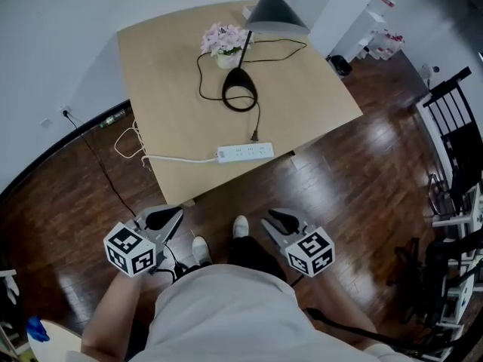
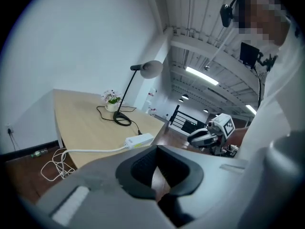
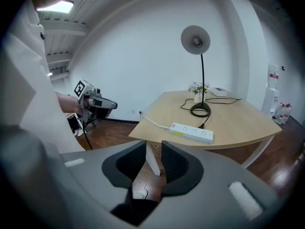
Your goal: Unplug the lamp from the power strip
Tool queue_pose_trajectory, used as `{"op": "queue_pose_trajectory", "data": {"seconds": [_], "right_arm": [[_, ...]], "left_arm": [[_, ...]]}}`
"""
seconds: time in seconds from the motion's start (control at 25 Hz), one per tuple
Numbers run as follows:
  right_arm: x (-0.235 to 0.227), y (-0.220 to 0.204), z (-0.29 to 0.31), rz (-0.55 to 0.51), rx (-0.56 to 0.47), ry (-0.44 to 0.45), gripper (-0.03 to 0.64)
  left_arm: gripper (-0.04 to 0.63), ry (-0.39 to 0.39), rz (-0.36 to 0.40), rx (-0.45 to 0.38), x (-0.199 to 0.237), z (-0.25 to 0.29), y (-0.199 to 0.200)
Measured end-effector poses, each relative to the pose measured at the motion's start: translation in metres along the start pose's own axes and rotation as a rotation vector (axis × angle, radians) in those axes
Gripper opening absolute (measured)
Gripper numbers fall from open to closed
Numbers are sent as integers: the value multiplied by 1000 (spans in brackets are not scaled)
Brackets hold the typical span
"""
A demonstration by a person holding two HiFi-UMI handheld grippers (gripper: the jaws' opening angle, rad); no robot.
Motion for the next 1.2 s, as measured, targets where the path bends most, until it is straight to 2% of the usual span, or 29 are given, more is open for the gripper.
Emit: {"op": "queue_pose_trajectory", "data": {"seconds": [0.28,0.48,0.68,0.76,0.88,1.04,1.2], "right_arm": [[44,-33,-66,-7,-66,24,100],[75,-60,-124,-58,-124,72,100],[107,-111,-180,-46,-171,102,100],[117,-126,-195,-47,-172,101,100],[125,-137,-215,-46,-196,78,100],[133,-141,-233,-33,-249,36,106],[159,-145,-251,-6,-260,7,107]], "left_arm": [[6,-15,47,-61,-77,-33,-2],[5,42,75,-97,-149,-60,-9],[5,82,158,-98,-219,-67,-30],[5,63,167,-85,-244,-66,-42],[5,32,228,-59,-276,-66,-55],[5,2,303,-48,-303,-72,-64],[6,-9,358,-50,-329,-95,-67]]}}
Point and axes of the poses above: the fingertips, and each gripper's own axes: z forward along the fingers, x to its left, y out of its top, the point moved 2 cm from there along -z, backward along the fingers, and after that the axes turned 7 degrees about x, right-handed, at the moved point
